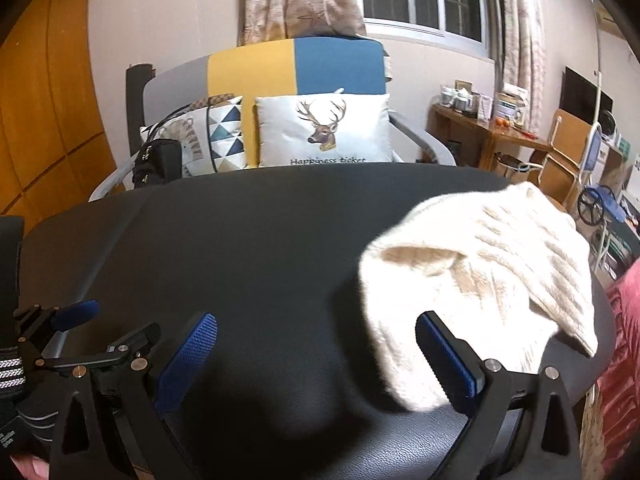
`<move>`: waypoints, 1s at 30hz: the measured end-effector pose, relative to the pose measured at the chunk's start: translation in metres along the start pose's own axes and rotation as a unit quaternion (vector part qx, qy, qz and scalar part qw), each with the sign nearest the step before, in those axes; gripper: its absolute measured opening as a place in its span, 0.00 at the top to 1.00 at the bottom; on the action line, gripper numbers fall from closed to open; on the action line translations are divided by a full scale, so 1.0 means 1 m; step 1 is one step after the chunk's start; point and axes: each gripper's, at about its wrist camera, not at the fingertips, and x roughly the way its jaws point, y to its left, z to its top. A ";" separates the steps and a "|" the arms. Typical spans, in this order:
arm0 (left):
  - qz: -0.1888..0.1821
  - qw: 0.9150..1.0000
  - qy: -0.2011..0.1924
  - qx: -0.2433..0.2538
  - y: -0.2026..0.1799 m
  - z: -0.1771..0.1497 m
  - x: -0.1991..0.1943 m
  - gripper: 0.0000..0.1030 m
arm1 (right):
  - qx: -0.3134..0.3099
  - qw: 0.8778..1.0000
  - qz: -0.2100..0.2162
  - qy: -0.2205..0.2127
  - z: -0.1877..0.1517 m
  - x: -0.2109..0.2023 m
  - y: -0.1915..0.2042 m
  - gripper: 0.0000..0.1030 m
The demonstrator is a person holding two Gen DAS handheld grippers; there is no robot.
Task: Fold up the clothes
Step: 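Move both grippers toward the cream knit sweater lying on the table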
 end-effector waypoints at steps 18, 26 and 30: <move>-0.024 0.999 -0.012 0.043 -0.039 0.008 0.009 0.22 | 0.056 0.998 -0.029 0.006 -0.001 -0.004 -0.038 0.01; -0.026 0.998 -0.008 0.051 -0.045 0.007 0.010 0.22 | 0.062 0.998 -0.032 0.008 -0.002 -0.004 -0.039 0.01; -0.025 0.998 -0.008 0.051 -0.046 0.007 0.011 0.22 | 0.061 0.998 -0.033 0.011 -0.005 -0.004 -0.036 0.01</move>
